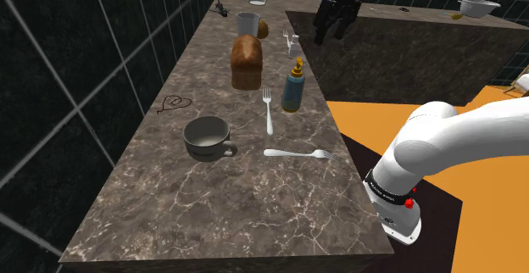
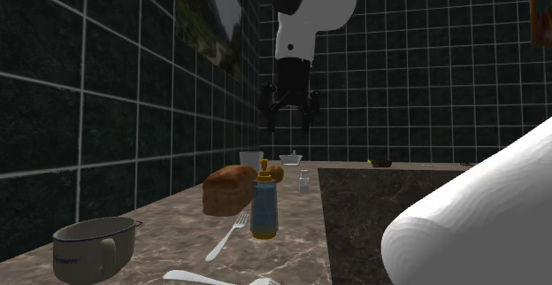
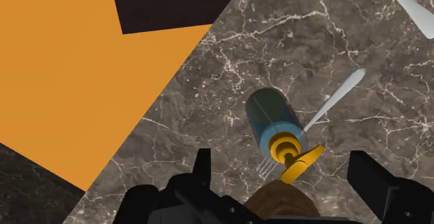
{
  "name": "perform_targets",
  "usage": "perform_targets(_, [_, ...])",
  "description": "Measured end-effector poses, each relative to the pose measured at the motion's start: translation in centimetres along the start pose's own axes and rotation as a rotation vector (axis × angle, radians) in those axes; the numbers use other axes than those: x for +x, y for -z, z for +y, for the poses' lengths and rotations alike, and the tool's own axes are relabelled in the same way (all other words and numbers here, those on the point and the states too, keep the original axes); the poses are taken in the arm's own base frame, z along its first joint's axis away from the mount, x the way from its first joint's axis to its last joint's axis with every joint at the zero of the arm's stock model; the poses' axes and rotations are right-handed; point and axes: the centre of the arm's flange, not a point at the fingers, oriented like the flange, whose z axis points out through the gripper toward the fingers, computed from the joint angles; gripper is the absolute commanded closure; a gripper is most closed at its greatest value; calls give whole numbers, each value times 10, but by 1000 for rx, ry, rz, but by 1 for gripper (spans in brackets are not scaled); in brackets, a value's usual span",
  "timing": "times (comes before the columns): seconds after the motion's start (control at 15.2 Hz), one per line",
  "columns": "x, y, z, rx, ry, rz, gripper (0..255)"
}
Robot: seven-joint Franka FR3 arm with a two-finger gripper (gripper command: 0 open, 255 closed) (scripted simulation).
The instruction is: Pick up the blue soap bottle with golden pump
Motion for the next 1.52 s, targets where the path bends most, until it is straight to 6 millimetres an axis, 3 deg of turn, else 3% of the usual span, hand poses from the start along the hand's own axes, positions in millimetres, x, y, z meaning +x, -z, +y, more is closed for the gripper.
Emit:
perform_targets(0.13, [6,-4,-2,-5,22,-15,0])
perform_targets(0.33, [39,-29,-17,-34,139,-102,0])
perform_targets(0.73, [98,-101,-61,-99,408,-299,0])
perform_targets(1.25, [99,-147,-65,-108,447,-328,0])
perform_targets(1.32, [98,-150,-65,-108,447,-327,255])
perform_targets(1.52, [98,-151,-65,-107,448,-326,255])
